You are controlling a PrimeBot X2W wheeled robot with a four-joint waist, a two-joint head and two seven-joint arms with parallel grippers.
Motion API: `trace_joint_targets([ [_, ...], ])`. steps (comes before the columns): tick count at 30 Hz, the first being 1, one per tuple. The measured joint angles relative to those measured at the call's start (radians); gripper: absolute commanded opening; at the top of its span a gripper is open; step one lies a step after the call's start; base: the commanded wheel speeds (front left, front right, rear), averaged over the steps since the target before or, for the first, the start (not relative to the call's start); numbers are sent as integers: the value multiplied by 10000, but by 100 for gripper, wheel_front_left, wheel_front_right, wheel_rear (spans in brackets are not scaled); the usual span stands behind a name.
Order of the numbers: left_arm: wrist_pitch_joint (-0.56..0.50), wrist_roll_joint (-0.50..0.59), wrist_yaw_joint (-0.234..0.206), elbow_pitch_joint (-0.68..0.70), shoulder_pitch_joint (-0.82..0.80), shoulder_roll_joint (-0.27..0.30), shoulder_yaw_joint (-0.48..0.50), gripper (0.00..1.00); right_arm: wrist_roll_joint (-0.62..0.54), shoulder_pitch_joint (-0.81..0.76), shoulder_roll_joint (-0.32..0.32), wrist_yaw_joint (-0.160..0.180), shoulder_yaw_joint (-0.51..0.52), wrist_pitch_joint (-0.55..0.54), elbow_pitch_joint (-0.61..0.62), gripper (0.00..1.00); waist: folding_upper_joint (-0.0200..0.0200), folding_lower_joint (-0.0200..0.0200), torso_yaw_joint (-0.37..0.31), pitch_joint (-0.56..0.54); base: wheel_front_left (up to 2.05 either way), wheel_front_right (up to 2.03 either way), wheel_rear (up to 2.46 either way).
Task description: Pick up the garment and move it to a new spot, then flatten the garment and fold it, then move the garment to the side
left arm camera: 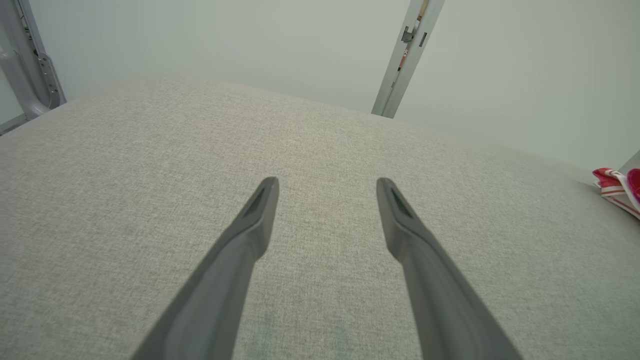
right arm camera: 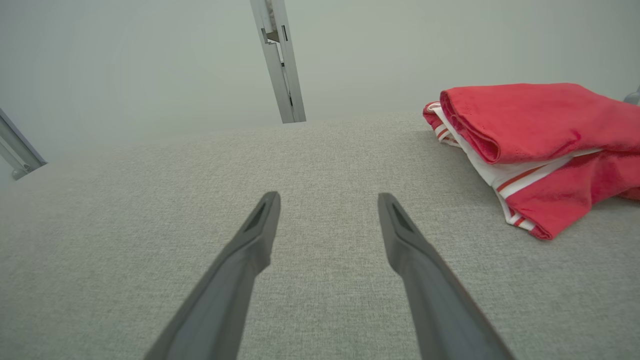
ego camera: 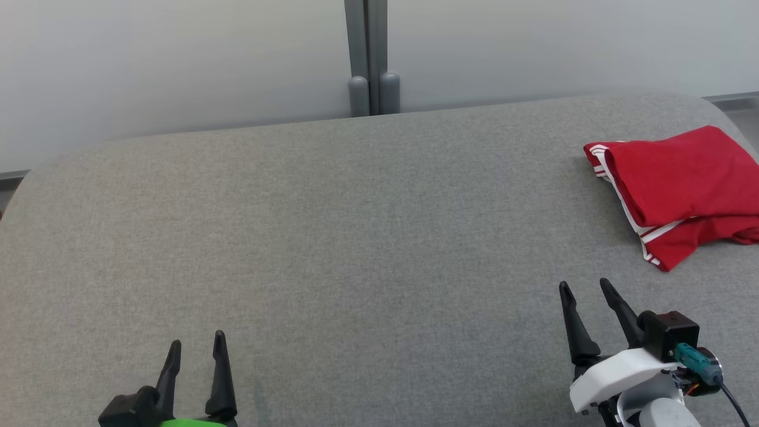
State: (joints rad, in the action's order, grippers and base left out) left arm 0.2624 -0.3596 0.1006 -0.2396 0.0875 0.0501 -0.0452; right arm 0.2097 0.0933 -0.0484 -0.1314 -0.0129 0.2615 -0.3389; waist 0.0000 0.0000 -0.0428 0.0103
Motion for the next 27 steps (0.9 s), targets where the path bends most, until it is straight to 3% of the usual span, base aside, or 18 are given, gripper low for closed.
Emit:
trace_joint_targets([
  [15, 0, 29, -19, -12, 26, -2, -113, 100, 113, -60, 0, 0, -35, 2, 127, 100, 0, 0, 4, -51, 0, 0, 0],
  [16, -2, 38, 6, -23, 29, -2, -121, 0, 109, -62, 6, 0, -35, 0, 109, 0, 0, 0, 9, -48, 0, 0, 0],
  [21, -79, -54, 6, -428, 52, -44, -173, 0, 142, -280, 71, 0, -29, -73, -274, 0, 0, 0, 13, -51, 0, 0, 0],
  [27, -414, -1026, 6, -462, 41, -46, -56, 0, 1264, -297, 77, 0, 77, -389, -272, 0, 0, 0, 34, -54, 0, 0, 0],
])
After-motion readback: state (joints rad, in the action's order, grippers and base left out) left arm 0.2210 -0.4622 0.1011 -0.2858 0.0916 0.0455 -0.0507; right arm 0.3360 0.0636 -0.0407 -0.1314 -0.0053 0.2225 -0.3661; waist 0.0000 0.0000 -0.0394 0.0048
